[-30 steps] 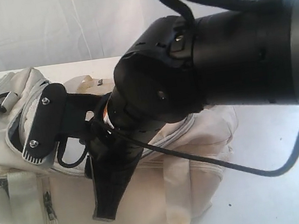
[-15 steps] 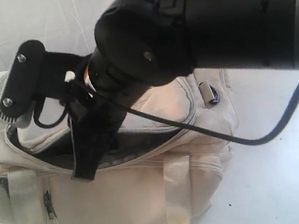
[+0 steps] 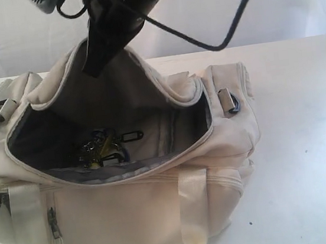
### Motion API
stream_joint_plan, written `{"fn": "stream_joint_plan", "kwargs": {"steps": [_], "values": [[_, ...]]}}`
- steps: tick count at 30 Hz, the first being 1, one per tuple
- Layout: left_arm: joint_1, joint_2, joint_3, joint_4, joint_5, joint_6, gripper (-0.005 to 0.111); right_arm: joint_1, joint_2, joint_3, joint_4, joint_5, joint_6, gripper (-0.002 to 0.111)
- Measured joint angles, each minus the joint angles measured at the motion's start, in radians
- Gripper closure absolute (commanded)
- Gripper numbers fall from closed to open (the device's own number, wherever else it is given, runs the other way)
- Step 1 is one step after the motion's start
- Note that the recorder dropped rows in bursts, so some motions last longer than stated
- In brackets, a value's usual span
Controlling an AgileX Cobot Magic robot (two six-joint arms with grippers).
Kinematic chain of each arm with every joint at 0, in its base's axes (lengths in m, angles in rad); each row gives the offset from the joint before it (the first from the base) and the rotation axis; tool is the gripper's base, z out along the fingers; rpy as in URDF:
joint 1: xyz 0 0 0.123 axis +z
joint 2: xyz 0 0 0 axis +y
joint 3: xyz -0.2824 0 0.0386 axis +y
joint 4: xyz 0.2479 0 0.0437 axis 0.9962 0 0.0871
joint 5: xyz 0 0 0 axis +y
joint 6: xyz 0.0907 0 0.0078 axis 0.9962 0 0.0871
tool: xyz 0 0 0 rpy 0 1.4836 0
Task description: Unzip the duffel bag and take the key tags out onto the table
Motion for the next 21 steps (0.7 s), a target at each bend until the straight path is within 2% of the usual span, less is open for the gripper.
{"fn": "stream_joint_plan", "kwargs": {"steps": [5,9,16,18,21], "values": [[0.0,0.271,-0.11,-0.2,-0.094,0.209,0.107,-0.064,0.054,-0.089,0.007,-0.002,-0.022,0.108],[0.0,0.522,-0.26,-0.363,-0.139,0.386,0.107,-0.096,0.086,-0.133,0.025,-0.027,-0.041,0.108],[0.0,0.882,-0.531,-0.406,-0.246,0.441,0.107,-0.116,0.106,-0.147,0.031,-0.098,-0.044,0.108],[0.0,0.968,-0.604,-0.406,-0.283,0.441,0.107,-0.118,0.11,-0.147,0.029,-0.106,-0.044,0.102],[0.0,1.062,-0.708,-0.406,-0.332,0.441,0.107,-0.122,0.114,-0.147,0.029,-0.106,-0.044,0.08]]}}
